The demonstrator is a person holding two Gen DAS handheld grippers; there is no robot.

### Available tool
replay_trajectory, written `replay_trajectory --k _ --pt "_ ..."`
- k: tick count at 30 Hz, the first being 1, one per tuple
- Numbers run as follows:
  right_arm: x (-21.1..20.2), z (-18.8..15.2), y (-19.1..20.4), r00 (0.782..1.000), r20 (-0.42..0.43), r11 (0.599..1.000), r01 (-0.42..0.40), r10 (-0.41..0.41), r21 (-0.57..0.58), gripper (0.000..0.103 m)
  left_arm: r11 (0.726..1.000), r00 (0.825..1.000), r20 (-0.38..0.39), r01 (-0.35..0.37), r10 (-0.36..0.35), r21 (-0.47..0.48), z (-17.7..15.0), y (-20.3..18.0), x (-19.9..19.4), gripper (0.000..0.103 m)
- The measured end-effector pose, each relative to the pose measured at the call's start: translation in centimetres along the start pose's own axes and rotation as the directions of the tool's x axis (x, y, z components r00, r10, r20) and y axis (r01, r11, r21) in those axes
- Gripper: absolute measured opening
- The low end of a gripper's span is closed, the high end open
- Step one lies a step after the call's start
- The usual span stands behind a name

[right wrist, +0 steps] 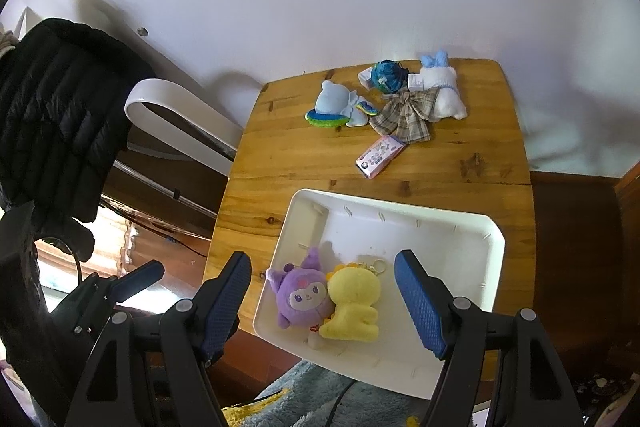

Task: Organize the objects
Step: 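Open both tools and lift them away from the tray, then reach the left tool to the blue rainbow plush while the right tool reaches the pink wipe pack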

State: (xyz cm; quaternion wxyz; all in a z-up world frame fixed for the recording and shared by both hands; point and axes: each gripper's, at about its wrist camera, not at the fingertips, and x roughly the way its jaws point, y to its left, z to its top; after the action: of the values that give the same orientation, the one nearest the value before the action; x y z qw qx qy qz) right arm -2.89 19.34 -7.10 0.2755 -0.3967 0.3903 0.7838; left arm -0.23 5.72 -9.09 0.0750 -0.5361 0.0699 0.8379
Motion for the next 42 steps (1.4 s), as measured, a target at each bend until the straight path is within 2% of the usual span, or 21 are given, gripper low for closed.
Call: replay_trajectory --k 6,8,11,18,22,34,42 --pt "-1.2 0.3 0.0 0.999 0.044 1.0 -0.01 0.009 0.02 0.075 1.0 1.0 0.014 -0.013 0.013 0.014 0.6 0.2 -0.8 0.092" --pt "-1.5 0.4 -0.1 0.998 0.06 0.999 -0.012 0.01 0.03 0.081 0.999 0.999 0.024 -0.022 0.022 0.023 0.9 0.5 -1.2 0.092" --pt "-2.1 0.8 -0.2 0.995 0.095 0.999 -0.009 0.005 0.039 0.081 0.999 0.999 0.041 -0.033 0.032 0.022 1.8 1.3 -1.6 0.092" --pt "-3.2 1.9 -0.6 0.986 0.166 0.998 -0.015 0.004 0.066 0.082 0.998 0.995 0.086 -0.038 0.041 -0.041 5.1 4.8 -2.5 0.092" --pt "-2.7 2.8 -0.5 0.983 0.18 0.997 0.017 -0.029 0.07 0.082 0.997 0.992 0.113 -0.057 0.064 -0.061 7.3 6.6 -2.4 0.092" --pt "2.4 6.9 -0.5 0.987 0.131 0.99 0.081 -0.095 0.113 0.082 0.997 0.98 0.186 -0.072 0.071 -0.002 12.4 8.1 0.3 0.092" --pt "8.2 10.1 -1.3 0.985 0.075 0.98 0.144 -0.156 0.136 0.082 0.998 0.981 0.184 -0.069 0.067 0.005 15.9 8.9 4.5 0.092"
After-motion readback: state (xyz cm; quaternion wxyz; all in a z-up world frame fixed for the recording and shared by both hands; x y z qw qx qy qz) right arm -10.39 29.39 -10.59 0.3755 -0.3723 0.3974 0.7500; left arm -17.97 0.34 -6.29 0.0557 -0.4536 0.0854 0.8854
